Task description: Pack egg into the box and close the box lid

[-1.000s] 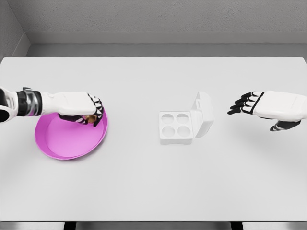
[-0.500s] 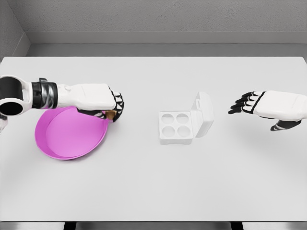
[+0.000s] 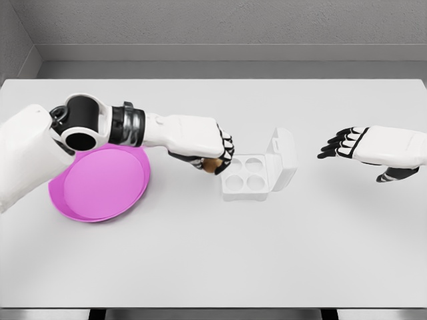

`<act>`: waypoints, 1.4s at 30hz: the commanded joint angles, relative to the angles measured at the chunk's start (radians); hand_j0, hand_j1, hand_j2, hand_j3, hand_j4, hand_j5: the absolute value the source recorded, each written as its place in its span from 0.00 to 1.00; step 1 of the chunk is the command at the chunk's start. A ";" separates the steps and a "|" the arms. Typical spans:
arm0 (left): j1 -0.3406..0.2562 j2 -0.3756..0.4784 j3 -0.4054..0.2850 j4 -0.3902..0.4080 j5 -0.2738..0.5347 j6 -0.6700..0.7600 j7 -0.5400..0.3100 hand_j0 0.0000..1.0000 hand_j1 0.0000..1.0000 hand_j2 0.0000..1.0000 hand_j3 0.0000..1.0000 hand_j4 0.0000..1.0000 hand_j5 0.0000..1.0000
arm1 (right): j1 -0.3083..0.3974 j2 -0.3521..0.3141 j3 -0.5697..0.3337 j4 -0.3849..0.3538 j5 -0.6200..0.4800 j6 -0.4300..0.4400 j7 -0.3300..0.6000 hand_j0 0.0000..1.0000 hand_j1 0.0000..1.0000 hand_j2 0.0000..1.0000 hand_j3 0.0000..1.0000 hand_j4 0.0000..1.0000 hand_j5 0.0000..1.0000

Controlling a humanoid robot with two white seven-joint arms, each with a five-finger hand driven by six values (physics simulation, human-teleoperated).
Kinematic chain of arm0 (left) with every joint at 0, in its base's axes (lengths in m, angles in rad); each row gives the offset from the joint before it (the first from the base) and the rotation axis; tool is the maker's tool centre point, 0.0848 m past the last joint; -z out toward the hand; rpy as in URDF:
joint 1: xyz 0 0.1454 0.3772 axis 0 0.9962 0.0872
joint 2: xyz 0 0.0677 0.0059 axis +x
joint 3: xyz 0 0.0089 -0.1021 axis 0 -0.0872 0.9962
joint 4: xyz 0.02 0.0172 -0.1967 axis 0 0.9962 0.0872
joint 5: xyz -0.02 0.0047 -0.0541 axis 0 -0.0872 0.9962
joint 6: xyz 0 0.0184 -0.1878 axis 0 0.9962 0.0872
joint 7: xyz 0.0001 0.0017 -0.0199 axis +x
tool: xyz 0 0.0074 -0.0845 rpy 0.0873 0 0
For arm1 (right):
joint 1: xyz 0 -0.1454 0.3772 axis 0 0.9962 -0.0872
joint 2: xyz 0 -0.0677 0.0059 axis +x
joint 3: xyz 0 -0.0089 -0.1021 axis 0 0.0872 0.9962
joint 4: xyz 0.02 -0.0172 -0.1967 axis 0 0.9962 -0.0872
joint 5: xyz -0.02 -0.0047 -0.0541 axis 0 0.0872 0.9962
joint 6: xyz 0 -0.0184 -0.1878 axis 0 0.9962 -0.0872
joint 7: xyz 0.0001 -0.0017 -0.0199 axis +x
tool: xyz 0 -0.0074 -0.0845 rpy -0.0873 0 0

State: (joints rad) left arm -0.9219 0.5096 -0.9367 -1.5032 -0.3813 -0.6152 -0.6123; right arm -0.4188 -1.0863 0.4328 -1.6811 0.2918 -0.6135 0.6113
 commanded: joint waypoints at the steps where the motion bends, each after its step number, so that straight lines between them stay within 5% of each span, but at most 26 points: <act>1: 0.000 -0.051 -0.005 0.040 0.009 0.004 0.001 0.35 0.35 0.35 0.35 0.35 0.35 | 0.000 -0.001 0.000 0.000 -0.005 0.003 0.000 1.00 1.00 1.00 1.00 1.00 1.00; 7: -0.012 -0.129 -0.005 0.170 0.007 0.004 0.001 0.35 0.35 0.35 0.35 0.35 0.35 | 0.000 -0.001 0.000 0.000 -0.005 0.003 0.000 1.00 1.00 1.00 1.00 1.00 1.00; 17: -0.031 -0.128 -0.004 0.176 0.032 0.004 0.001 0.47 0.47 0.47 0.47 0.47 0.47 | 0.003 -0.001 0.001 0.000 -0.005 0.003 0.000 1.00 1.00 1.00 1.00 1.00 1.00; 20: -0.032 -0.092 -0.002 0.172 0.105 0.004 0.001 0.91 0.91 0.91 0.91 0.91 0.91 | 0.006 -0.001 0.003 0.000 -0.003 0.003 0.000 1.00 1.00 1.00 1.00 1.00 1.00; 22: -0.035 -0.077 -0.001 0.170 0.119 0.004 0.001 1.00 1.00 1.00 1.00 1.00 1.00 | 0.006 -0.001 0.004 -0.002 -0.003 0.003 0.000 1.00 1.00 1.00 1.00 1.00 1.00; 42: -0.038 -0.060 -0.001 0.170 0.122 0.004 0.001 1.00 1.00 1.00 1.00 1.00 1.00 | 0.000 0.065 0.035 -0.002 0.058 0.003 0.000 1.00 1.00 1.00 1.00 1.00 1.00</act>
State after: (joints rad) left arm -0.9603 0.4487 -0.9382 -1.3329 -0.2656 -0.6136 -0.6114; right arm -0.4188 -1.0226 0.4654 -1.6827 0.3509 -0.6135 0.6113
